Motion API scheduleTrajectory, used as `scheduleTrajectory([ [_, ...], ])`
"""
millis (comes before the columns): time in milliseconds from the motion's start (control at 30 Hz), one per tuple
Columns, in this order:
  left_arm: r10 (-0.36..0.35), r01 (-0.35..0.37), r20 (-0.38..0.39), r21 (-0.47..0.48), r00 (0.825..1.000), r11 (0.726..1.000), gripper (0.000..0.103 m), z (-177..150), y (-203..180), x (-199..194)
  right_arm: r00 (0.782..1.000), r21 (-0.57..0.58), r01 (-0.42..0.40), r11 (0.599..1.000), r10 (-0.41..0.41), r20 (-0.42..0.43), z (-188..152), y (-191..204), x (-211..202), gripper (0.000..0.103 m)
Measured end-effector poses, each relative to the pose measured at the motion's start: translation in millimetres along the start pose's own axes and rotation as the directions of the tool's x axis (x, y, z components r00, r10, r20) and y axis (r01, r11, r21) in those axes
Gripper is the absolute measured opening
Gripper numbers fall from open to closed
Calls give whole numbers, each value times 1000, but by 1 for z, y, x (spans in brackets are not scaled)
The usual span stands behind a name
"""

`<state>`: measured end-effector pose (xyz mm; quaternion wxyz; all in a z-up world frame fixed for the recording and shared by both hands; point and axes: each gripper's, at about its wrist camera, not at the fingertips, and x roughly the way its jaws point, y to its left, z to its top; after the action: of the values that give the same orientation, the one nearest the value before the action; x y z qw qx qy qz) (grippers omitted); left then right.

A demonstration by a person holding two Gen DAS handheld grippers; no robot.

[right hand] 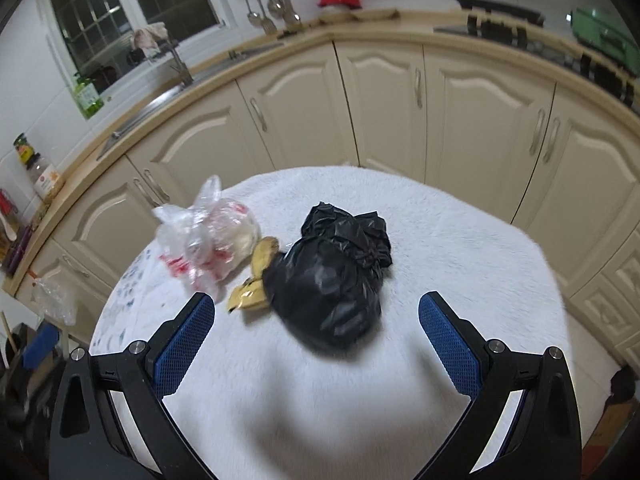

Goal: Collect trash
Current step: 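Grasp the black bag with the right tool while the left tool grasps the clear bag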

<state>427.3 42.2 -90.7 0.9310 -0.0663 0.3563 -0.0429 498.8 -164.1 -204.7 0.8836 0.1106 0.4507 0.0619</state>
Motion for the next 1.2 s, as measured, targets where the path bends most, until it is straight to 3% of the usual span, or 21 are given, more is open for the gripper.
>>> scheduleTrajectory([
  [167,-15,15,-47,18,999,1000,102,10,-13,40,998,31,-3,1000,5,-63,8,-9,38,101],
  [233,-16,17,-61,24,998,1000,102,11,-18,54,995,27,-22,999,25,-95,6,-13,52,87],
  [333,-11,14,-85,31,996,999,102,14,-23,76,995,-5,-49,999,48,-86,1,-15,52,84],
  [733,41,-40,-96,5,995,999,102,45,-15,144,999,-66,-19,998,16,-43,-3,-27,30,83],
  [1033,88,-86,-123,26,988,996,102,72,-12,223,999,-67,-26,997,23,-45,3,-26,35,83],
  [1100,72,-68,-143,33,987,997,98,75,-14,242,999,-68,-27,997,24,-48,4,-26,36,83],
  [1167,17,-14,-158,21,987,1000,67,77,-13,254,998,-65,-28,997,25,-50,3,-25,36,83],
  [1200,-32,31,-169,-10,985,999,60,76,-11,259,998,-65,-29,997,26,-51,2,-25,36,83],
])
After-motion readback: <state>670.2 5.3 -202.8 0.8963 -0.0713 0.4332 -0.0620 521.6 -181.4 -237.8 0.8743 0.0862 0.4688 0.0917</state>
